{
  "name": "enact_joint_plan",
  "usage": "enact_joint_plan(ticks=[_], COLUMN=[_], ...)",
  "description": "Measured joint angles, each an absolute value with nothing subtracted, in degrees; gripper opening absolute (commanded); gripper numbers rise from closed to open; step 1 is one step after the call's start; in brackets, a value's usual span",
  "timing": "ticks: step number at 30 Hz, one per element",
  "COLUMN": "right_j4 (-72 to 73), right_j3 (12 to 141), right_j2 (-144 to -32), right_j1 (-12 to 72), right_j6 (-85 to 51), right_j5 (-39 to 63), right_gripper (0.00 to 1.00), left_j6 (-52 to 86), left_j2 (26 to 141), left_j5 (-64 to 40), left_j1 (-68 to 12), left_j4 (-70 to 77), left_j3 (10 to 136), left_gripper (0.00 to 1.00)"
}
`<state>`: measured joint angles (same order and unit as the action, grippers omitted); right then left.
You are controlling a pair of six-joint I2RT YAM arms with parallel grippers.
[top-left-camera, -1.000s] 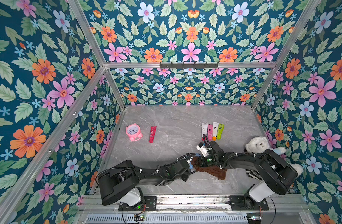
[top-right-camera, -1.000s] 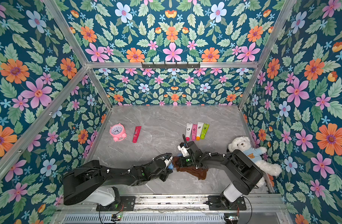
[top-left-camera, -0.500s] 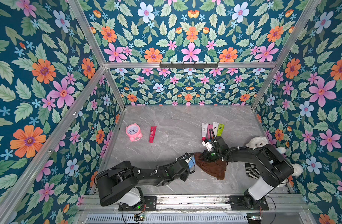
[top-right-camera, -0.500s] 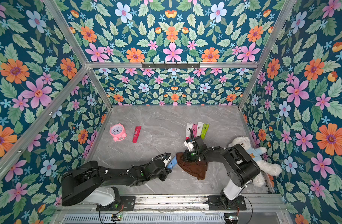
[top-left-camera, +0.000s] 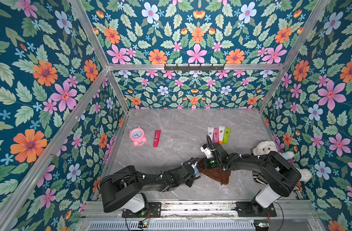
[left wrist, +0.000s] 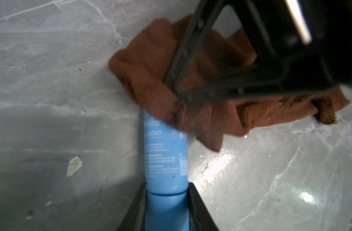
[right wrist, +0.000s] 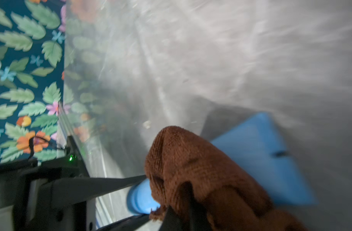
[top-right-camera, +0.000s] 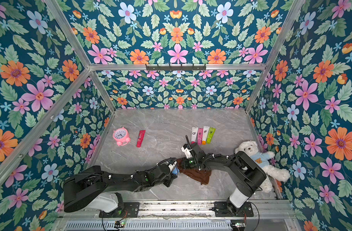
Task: Wipe the surface of the toothpaste tube
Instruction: Wipe the dirt from the toothpaste tube, then place the toothpaste at the center of the board.
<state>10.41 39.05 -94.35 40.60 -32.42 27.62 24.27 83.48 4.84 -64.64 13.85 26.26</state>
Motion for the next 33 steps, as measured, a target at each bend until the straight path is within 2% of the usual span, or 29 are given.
enact_joint_plan(ticks=[5, 10, 14, 18, 26, 33], right_j4=[14.4, 11.9, 4.1, -0.8, -5.8, -6.1], right_j3=[37.9, 37.5, 39.2, 38.3, 27.9, 21.6], right_j2=[-95.9, -95.5, -93.2, -88.9, -69.1, -56.6], right_j1=[40.8, 33.9, 29.4, 28.7, 30.3, 30.9], right_j6=[-34.0, -32.8, -29.5, -27.6, -24.5, -24.3], right_j5=[28.6, 33.3, 29.1, 24.7, 27.8, 30.5], right_gripper=[0.00, 0.00, 0.00, 0.00, 0.00, 0.00], left_j6=[24.8, 24.1, 24.2, 25.9, 28.3, 25.0], left_j2=[83.3, 82.0, 80.1, 78.5, 73.8, 77.7], left_j5=[5.0, 4.8, 4.8, 5.2, 8.1, 7.9], left_j1=[-64.6, -64.6, -64.6, -62.5, -49.6, -34.5], left_j4=[13.7, 13.7, 12.5, 8.7, 0.3, -5.7], left_j3=[26.2, 25.4, 24.6, 25.2, 30.4, 39.4], left_gripper=[0.00, 0.00, 0.00, 0.00, 0.00, 0.00])
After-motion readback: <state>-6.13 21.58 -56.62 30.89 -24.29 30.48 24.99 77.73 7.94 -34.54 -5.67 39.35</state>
